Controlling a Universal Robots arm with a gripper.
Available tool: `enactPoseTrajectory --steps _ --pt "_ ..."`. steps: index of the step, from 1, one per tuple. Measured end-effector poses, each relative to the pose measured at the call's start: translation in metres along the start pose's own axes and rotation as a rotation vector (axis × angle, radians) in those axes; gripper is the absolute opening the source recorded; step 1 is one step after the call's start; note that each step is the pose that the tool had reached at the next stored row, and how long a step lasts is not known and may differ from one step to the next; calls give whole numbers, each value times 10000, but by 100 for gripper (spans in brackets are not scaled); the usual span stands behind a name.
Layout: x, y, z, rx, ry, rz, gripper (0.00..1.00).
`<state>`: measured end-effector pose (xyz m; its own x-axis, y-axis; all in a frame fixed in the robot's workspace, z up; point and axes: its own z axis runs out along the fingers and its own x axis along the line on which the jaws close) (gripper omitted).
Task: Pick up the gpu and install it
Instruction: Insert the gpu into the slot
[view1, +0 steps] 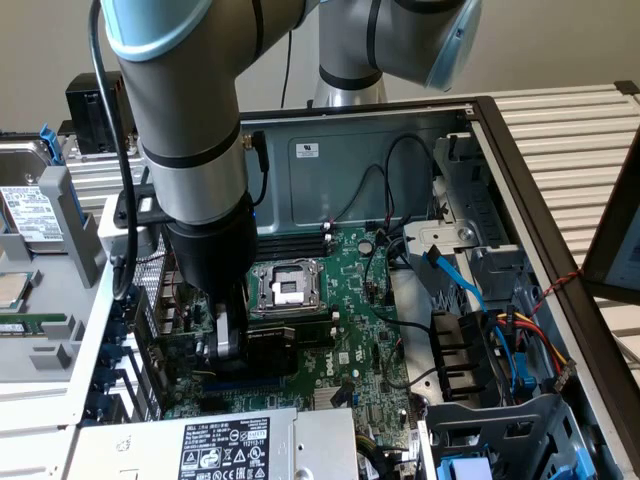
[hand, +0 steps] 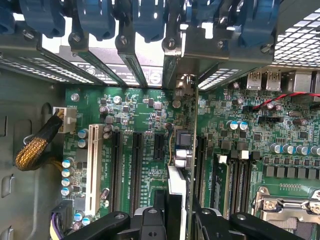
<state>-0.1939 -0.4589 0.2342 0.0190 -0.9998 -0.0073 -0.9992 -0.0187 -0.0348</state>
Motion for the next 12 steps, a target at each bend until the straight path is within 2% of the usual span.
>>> enactPoseTrajectory --steps 1,4,5,8,12 --pt "-3 6 2 -20 -25 7 29" --pt "-2 1 1 -19 -26 0 34" --pt "-2 2 -2 -20 -25 1 42" --pt "-2 1 -24 -22 -25 1 42" --pt "-3 -3 -127 -21 -26 1 42"
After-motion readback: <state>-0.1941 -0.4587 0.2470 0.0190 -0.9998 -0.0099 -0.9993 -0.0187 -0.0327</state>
